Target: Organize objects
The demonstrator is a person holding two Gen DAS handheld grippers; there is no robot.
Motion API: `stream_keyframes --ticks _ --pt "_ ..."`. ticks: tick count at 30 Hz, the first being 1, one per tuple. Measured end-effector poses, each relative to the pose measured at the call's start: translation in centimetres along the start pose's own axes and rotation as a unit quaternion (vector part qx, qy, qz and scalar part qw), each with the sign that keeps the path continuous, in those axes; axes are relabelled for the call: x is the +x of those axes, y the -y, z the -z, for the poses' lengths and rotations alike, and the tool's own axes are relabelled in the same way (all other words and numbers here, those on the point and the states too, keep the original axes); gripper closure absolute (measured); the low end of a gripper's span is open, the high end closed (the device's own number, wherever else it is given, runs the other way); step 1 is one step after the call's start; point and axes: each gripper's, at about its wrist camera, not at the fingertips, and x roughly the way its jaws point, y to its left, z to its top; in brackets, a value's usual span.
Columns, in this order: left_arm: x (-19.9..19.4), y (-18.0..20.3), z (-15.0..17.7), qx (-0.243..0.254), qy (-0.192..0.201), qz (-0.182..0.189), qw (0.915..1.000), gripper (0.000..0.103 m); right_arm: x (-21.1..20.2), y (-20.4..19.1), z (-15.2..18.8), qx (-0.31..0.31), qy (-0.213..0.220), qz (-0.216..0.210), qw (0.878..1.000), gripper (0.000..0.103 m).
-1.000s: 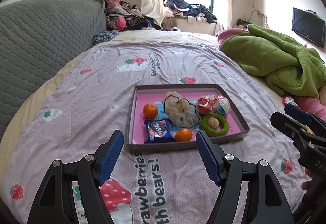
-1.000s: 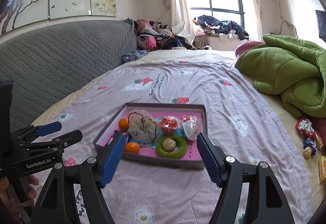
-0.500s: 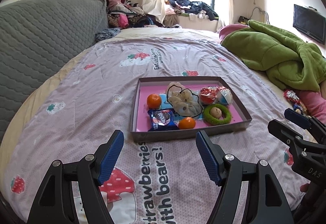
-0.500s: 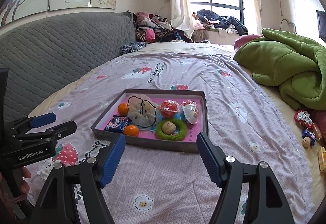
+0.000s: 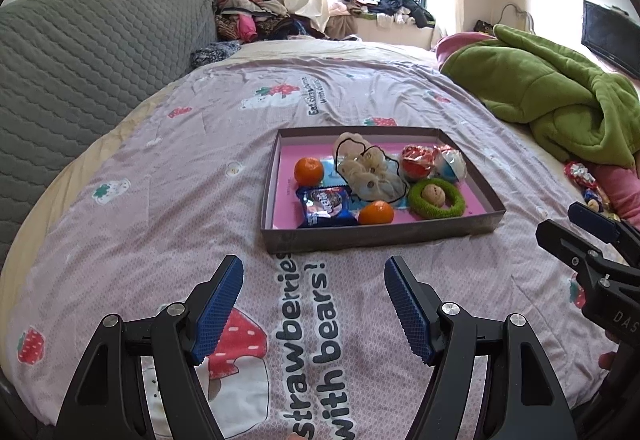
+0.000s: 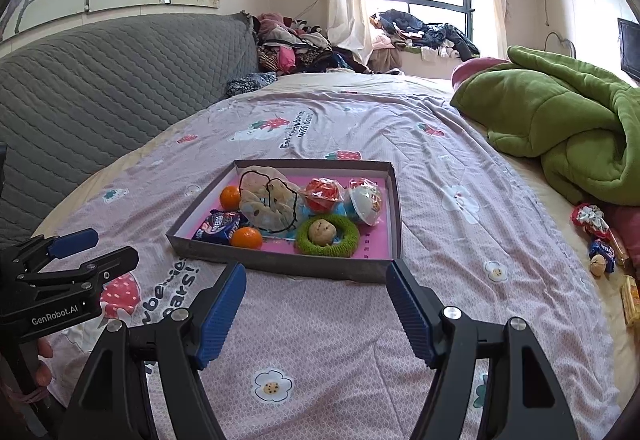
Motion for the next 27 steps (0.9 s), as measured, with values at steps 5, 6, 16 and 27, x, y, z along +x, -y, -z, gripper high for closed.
stream_keyframes --ticks 5,6,16,27 --pt "0.7 -0.2 0.5 -0.003 -0.009 0.001 1.0 0.028 0.4 0.2 0.5 0.006 -0.006 0.002 1.0 0.031" --pt "0.8 -0.2 0.6 -0.003 -0.01 0.001 0.9999 0.028 0.5 0.3 0.6 0.007 -0.007 0.002 1.0 0.031" --pt "2.0 -0.1 1.9 -0.006 -0.026 0.0 0.9997 0.028 1.8 0.3 1.7 0.01 -0.018 0.004 1.0 0.031" --pt "3.0 -0.1 2.8 -0.006 -0.041 0.0 0.9991 0.028 2.7 0.5 2.9 0.017 -0.037 0.009 0.999 0.031"
